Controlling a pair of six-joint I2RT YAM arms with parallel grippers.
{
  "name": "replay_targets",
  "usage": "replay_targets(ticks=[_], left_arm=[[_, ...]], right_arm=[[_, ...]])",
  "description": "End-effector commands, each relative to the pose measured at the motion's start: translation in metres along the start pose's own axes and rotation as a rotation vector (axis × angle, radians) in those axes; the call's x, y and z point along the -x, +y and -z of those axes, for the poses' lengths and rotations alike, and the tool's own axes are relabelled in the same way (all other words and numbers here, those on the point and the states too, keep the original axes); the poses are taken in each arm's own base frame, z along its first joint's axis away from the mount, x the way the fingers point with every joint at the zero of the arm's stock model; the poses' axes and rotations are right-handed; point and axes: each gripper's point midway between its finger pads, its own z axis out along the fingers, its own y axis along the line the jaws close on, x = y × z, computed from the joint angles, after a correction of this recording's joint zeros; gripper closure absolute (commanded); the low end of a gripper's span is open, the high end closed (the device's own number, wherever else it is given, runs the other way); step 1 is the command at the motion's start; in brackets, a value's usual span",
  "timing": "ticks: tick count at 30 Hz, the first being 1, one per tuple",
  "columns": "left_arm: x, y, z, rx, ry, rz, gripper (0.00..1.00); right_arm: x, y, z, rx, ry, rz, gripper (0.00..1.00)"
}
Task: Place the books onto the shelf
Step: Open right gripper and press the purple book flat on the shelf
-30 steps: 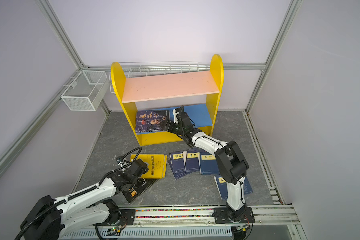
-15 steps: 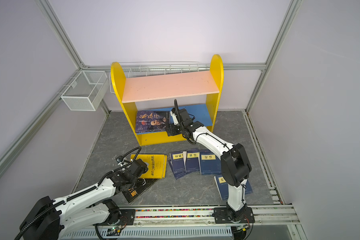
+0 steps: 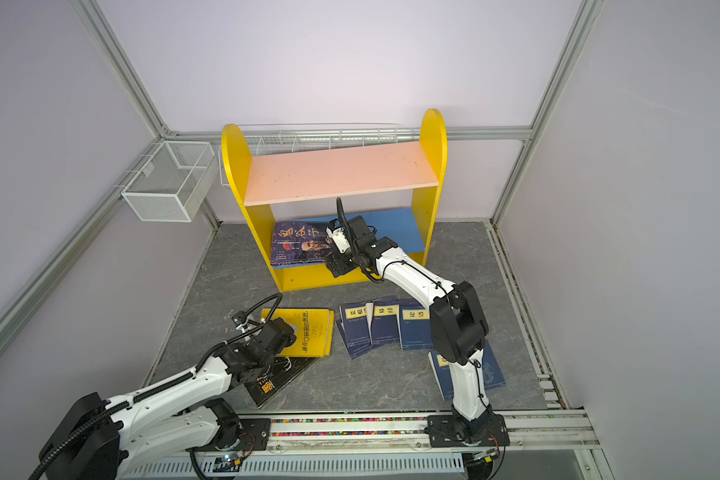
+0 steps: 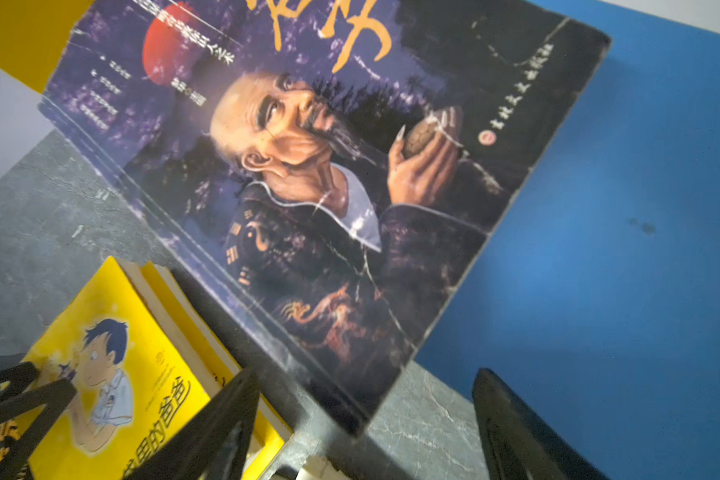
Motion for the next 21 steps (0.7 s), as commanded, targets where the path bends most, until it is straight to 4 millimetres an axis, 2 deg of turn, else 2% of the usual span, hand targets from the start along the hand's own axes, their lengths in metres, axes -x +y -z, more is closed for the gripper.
replay_targets(ticks=[1,5,15,21], left_arm=[[-0.012,0.011,-0.002,0.021,0.046,-0.016,0.21],[-0.012,0.012,-0.002,0.021,0.045,-0.011,0.21],[-0.012,0.015,-0.002,0.024,0.043,-0.011,0.21],[-0.013,0.015,-0.002,0.024,0.046,-0.012,0.21]], right_arm=[[-0.01,-0.002,-0.01,-0.039,0.059,0.067,0.16],[-0.01,0.002,-0.02,-0.034,0.064,0.069,0.16],[-0.011,0.027,-0.028,0.044,0.053,0.004,0.17],[-0.015,0.029,-0.035,0.053,0.056,-0.067,0.18]])
